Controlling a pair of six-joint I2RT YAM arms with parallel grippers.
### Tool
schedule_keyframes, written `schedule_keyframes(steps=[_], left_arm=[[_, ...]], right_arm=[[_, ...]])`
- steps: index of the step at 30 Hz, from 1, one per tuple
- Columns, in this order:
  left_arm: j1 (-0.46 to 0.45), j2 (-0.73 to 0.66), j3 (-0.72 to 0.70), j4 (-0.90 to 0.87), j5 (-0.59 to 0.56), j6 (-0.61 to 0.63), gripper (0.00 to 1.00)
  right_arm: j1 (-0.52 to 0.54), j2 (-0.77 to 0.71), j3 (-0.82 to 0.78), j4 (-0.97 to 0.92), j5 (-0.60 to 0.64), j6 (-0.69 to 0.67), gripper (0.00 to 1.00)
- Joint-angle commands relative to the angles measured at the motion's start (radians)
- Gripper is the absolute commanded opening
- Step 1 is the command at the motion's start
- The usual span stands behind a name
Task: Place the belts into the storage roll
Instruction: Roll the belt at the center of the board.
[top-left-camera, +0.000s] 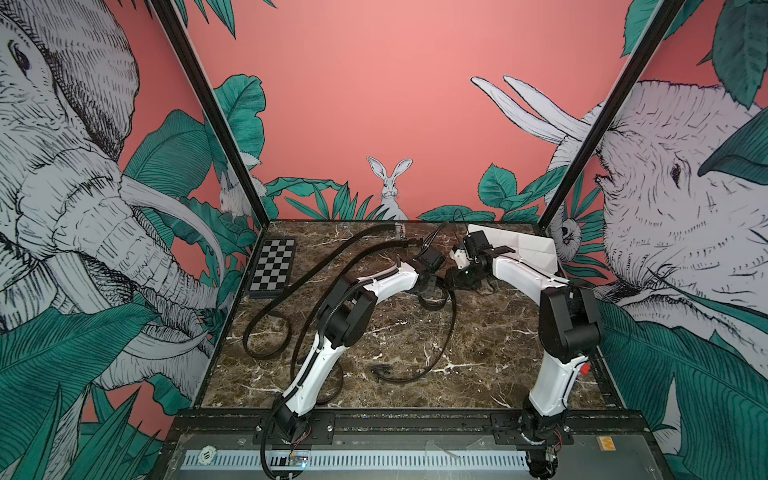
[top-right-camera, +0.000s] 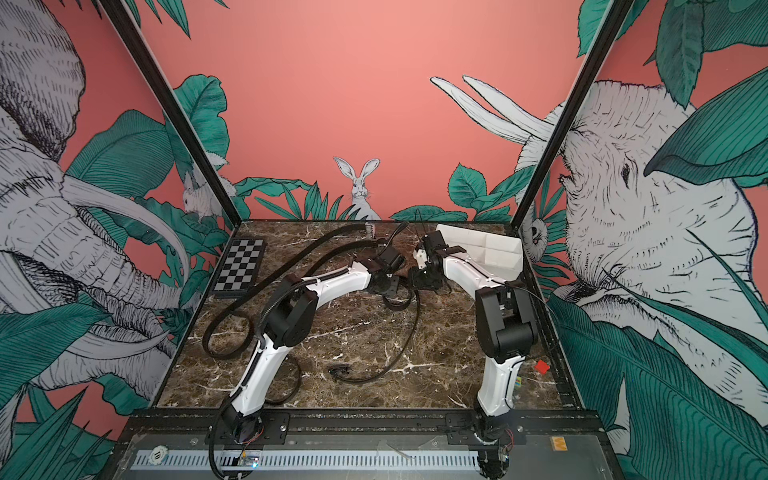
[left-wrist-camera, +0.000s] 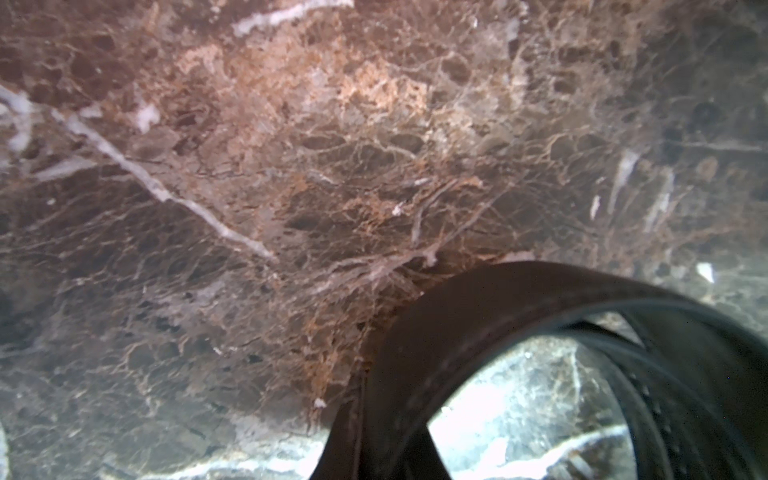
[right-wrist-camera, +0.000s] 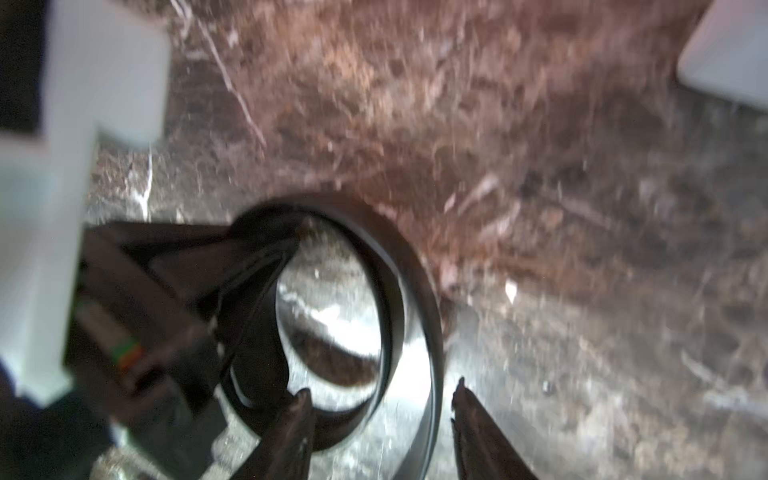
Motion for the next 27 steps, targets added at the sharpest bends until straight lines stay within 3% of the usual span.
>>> schedule_keyframes(steps=[1, 7, 25, 27], left_arm=[[-0.004, 0.163, -0.084, -0.198, 0.053, -0.005, 0.00], [-0.003, 0.164, -0.083, -0.197, 0.057, -0.008, 0.00], [-0.003, 0.127, -0.151, -0.133, 0.101, 0.011, 0.00], [-0.003, 0.115, -0.164, -0.124, 0.110, 0.013, 0.05]], right_arm=[[-0.001, 0.079, 0.068, -0.042, -0.002, -0.068, 0.54], [0.007, 0.135, 0.093, -0.020, -0.018, -0.084, 0.52], [0.056, 0.144, 0.004, -0.008, 0.080, -0.050, 0.03], [0.055, 0.142, 0.008, -0.023, 0.102, -0.046, 0.00]])
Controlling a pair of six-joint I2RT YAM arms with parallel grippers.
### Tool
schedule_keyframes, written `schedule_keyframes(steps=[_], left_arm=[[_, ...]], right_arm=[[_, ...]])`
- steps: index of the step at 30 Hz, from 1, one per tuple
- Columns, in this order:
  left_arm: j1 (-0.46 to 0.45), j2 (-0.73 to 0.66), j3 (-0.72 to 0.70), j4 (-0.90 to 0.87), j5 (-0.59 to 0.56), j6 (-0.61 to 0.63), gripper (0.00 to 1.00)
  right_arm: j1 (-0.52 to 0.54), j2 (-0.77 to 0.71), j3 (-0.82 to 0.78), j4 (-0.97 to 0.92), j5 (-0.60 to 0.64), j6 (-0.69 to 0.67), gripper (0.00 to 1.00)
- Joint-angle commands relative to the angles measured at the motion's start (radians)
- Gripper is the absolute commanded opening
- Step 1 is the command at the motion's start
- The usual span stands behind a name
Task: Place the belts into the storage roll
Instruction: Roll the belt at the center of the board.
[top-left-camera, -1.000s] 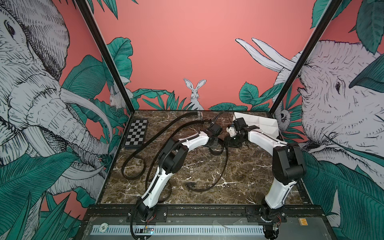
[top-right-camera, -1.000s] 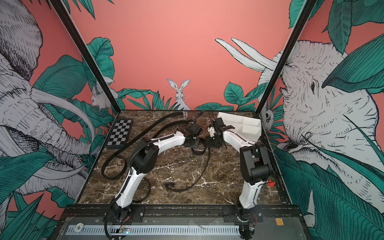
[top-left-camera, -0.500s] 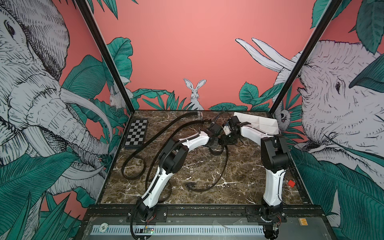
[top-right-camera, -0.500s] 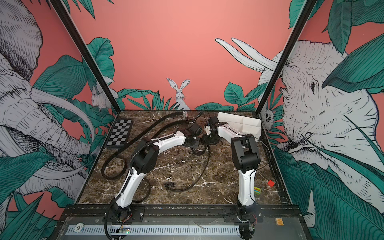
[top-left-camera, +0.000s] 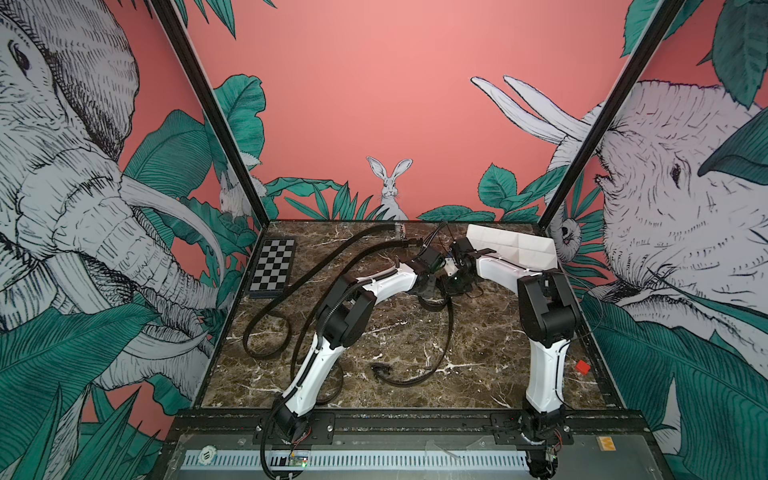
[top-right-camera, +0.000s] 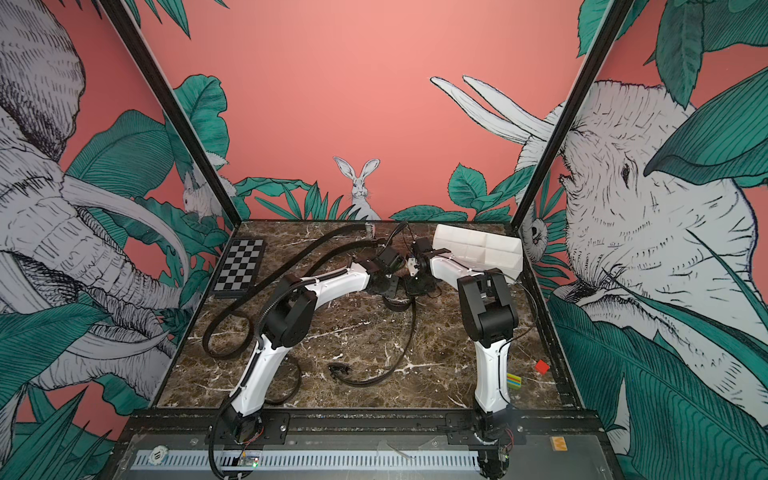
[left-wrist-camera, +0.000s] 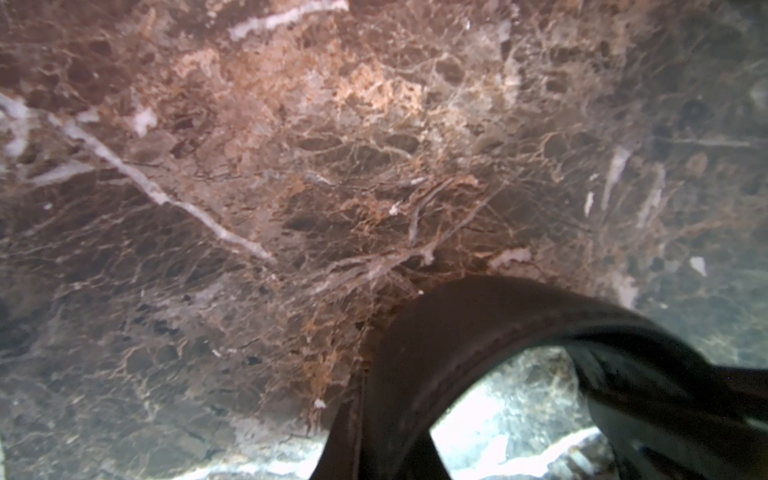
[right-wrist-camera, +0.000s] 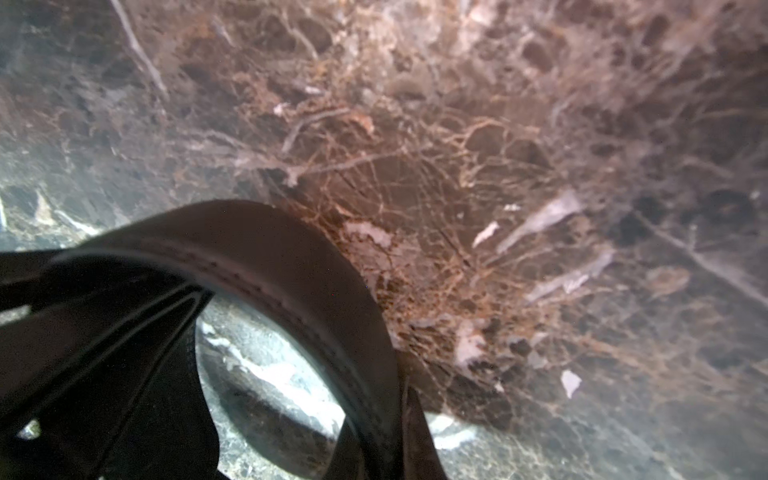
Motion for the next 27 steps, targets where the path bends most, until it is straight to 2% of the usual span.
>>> schedule_keyframes(steps=[1, 4, 7, 17, 20, 27], left_arm=[[-0.002, 0.130, -0.118, -0.169, 0.104, 0.000, 0.13], [-0.001, 0.074, -0.162, -0.135, 0.112, 0.004, 0.33], [0.001, -0.003, -0.217, -0.095, 0.112, 0.011, 0.48], [0.009, -0.296, -0.397, 0.096, 0.152, 0.015, 0.88], [0.014, -0.393, -0.448, 0.155, 0.145, 0.013, 0.94], [0.023, -0.559, -0.569, 0.280, 0.184, -0.016, 0.96]], right_arm=[[0.006, 0.004, -0.012, -0.040, 0.060, 0.013, 0.00], [0.007, 0.002, -0.004, -0.079, 0.098, 0.011, 0.00], [0.006, -0.007, -0.007, -0.100, 0.121, 0.013, 0.00], [0.021, -0.010, -0.007, -0.146, 0.165, 0.021, 0.00], [0.032, -0.006, 0.008, -0.171, 0.188, 0.023, 0.00], [0.059, 0.016, 0.042, -0.214, 0.221, 0.027, 0.00]])
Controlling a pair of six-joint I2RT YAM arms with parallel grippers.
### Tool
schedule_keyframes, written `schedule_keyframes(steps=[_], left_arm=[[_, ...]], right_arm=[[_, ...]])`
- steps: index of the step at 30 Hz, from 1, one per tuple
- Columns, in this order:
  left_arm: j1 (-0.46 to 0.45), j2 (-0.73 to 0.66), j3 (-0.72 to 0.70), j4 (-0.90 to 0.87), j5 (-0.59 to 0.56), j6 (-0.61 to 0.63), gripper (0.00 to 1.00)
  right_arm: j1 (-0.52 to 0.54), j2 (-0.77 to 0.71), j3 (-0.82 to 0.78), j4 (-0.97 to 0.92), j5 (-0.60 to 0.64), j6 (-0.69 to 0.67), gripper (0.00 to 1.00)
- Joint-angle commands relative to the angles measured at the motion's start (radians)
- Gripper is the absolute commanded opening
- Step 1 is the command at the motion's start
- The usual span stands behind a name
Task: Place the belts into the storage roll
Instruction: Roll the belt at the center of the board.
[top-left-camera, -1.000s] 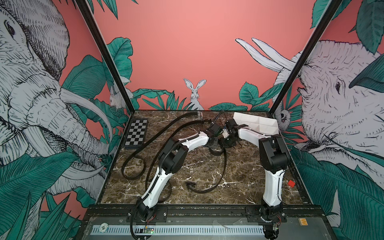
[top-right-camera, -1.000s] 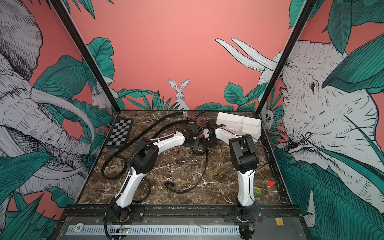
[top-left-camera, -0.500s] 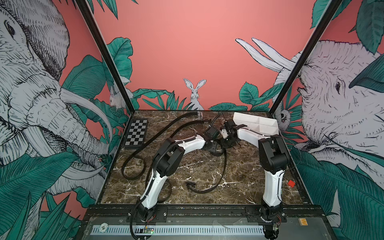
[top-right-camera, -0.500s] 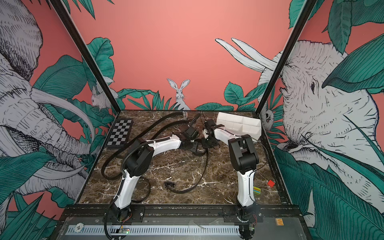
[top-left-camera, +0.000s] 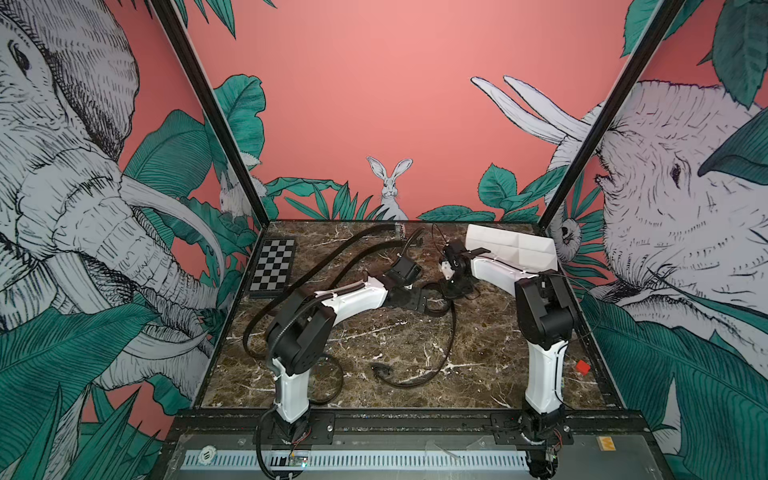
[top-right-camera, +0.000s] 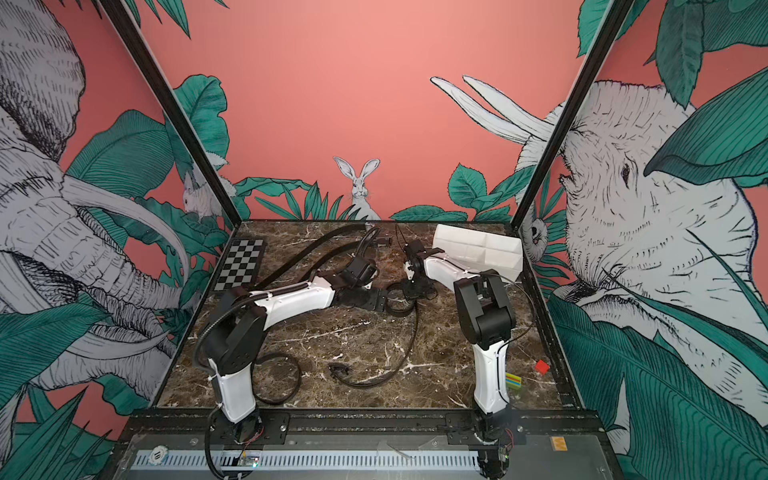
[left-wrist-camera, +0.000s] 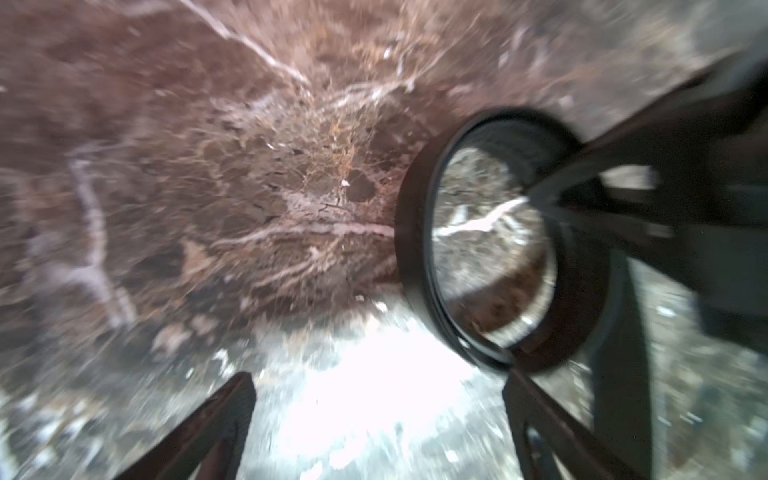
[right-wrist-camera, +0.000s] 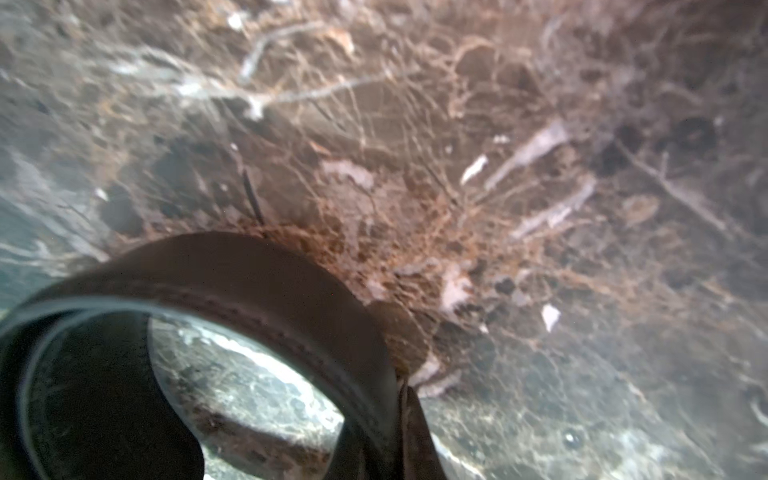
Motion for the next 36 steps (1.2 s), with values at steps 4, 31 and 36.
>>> schedule_keyframes(steps=[4, 31, 36], left_arm=[[-0.029, -0.095, -0.083, 0.072, 0.103, 0.036, 0.96], [-0.392, -0.124, -0.192, -0.125, 0.131, 0.420, 0.89], [-0.401, -0.100, -0.164, -0.158, 0.126, 0.420, 0.83]], right_arm=[[0.016, 0.040, 0.021, -0.111, 0.057, 0.012, 0.00], [0.019, 0.061, 0.021, -0.117, 0.045, 0.016, 0.00], [0.018, 0.062, 0.027, -0.117, 0.045, 0.017, 0.00]])
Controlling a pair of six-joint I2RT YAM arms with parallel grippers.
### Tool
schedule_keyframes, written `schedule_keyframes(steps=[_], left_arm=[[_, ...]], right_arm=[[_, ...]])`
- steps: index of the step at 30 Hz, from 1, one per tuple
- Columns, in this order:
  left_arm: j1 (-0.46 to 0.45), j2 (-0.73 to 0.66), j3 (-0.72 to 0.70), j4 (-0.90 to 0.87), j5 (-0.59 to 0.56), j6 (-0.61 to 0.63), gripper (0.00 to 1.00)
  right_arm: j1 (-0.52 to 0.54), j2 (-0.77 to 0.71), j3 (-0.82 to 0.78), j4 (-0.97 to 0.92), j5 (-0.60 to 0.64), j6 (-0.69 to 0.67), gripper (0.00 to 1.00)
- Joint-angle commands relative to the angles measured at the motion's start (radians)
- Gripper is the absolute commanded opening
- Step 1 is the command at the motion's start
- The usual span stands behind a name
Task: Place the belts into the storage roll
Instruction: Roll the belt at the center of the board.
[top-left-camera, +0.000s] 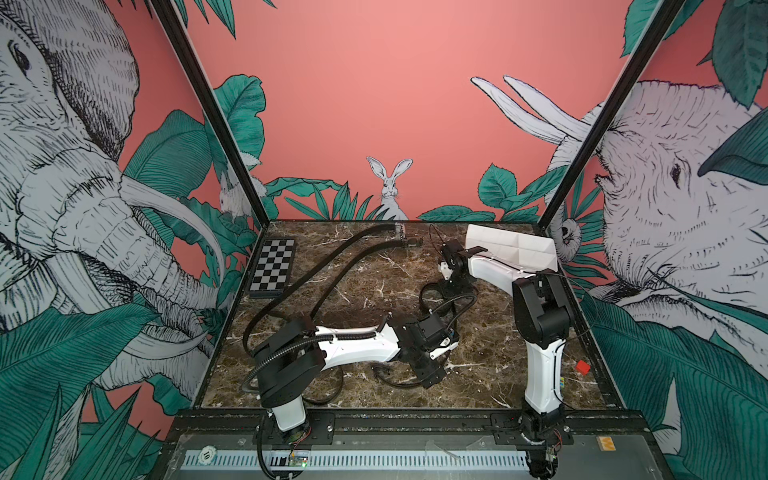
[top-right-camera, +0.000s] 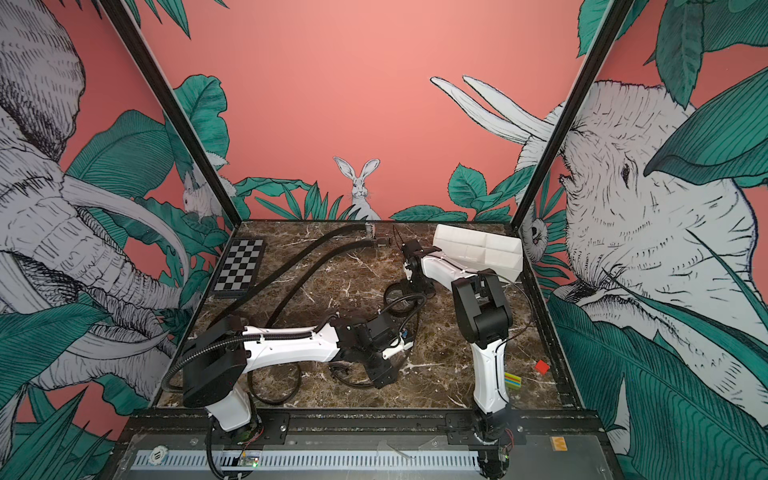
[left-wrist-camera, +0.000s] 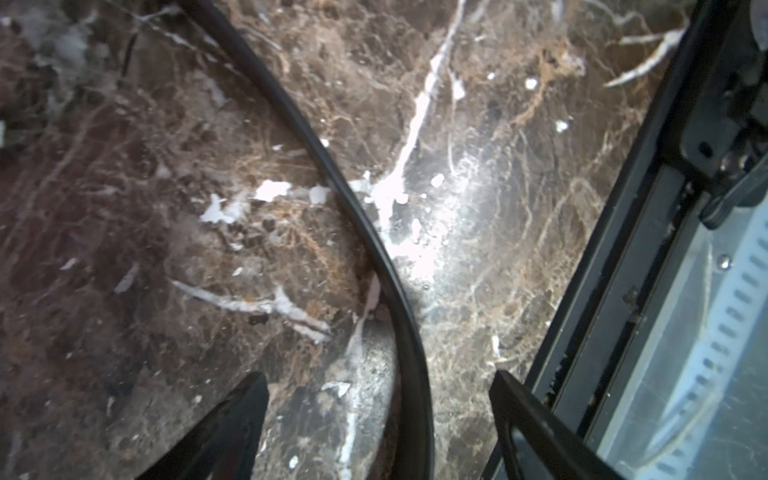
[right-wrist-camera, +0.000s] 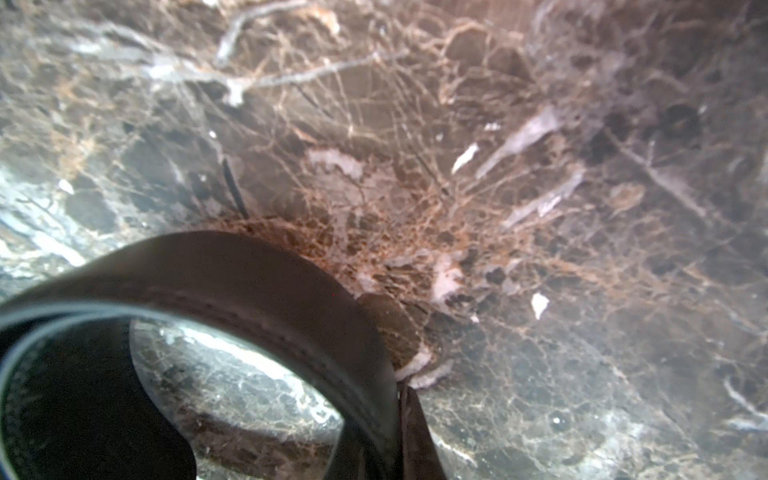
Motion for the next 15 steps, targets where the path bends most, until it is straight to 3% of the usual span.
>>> schedule_keyframes(steps=[1, 4, 11, 15], left_arm=[[0.000, 0.025, 0.042, -0.071, -0.022, 0.016, 0.79], [-0.001, 0.056, 0.048, -0.075, -0.057, -0.016, 0.66], [-0.002, 0.123, 0.024, -0.084, -0.131, -0.046, 0.48], [0.000, 0.103, 0.015, -0.142, -0.295, -0.033, 0.37]], right_arm=[[0.003, 0.042, -0.006, -0.075, 0.013, 0.013, 0.00], [0.002, 0.041, -0.008, -0.074, 0.004, 0.020, 0.00], [0.004, 0.028, -0.033, -0.072, -0.019, 0.023, 0.00], [0.005, 0.006, -0.042, -0.086, -0.012, 0.009, 0.00]])
